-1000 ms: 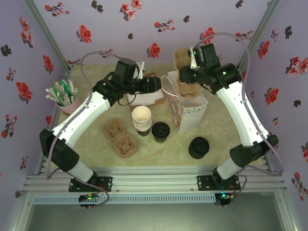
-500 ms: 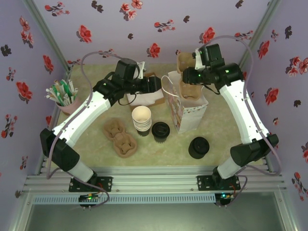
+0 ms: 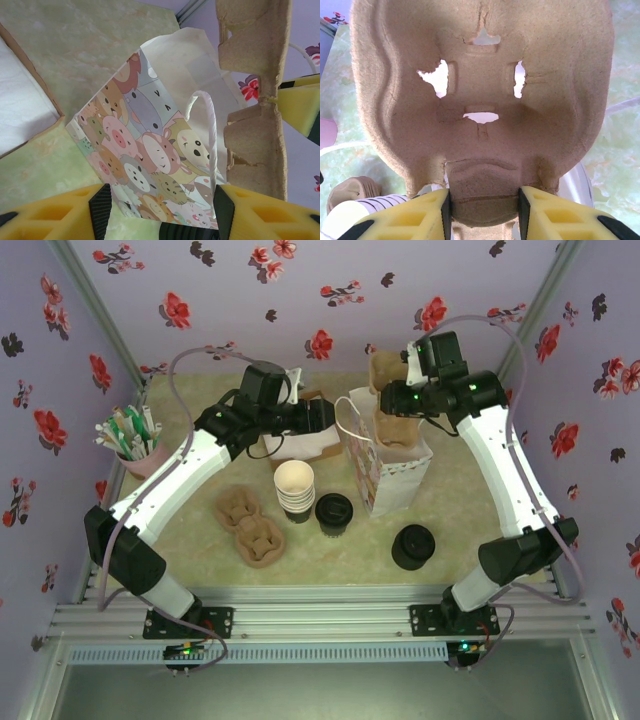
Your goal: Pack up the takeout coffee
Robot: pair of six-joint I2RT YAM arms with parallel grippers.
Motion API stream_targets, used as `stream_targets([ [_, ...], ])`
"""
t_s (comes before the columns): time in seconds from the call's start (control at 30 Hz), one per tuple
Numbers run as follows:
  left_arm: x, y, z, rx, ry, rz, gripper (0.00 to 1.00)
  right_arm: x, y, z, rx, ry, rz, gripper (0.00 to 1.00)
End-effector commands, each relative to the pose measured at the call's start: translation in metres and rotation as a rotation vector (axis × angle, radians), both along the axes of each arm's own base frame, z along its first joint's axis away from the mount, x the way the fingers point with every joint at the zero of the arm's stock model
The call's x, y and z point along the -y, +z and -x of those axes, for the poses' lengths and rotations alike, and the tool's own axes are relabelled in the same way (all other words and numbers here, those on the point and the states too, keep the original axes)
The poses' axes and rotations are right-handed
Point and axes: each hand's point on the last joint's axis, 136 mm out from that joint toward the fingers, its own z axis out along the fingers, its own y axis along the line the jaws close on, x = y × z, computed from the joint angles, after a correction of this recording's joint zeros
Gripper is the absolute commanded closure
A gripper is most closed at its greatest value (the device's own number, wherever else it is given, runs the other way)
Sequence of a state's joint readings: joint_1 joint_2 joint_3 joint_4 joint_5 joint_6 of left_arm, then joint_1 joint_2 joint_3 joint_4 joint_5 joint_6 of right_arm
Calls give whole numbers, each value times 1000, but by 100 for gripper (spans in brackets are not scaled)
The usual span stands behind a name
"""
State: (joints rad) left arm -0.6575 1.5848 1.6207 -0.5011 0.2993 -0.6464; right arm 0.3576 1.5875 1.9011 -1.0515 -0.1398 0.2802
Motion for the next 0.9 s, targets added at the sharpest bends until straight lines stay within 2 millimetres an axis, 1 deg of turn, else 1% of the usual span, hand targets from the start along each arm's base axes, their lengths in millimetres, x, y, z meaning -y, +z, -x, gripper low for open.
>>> stream_targets([
  [0.0,5,1,-2,25,-25,9,41,2,-13,4,-46,17,19,62],
  [0.33,6,0,-3,21,-23,10,42,-1,-30,10,-81,52,24,62],
  [0.63,7,1,-4,19,-22,12,42,15,-35,9,-87,8,107,62],
  [0.87,7,-1,-4,16,-20,8,42,13,-41,12,-106,26,128,62],
])
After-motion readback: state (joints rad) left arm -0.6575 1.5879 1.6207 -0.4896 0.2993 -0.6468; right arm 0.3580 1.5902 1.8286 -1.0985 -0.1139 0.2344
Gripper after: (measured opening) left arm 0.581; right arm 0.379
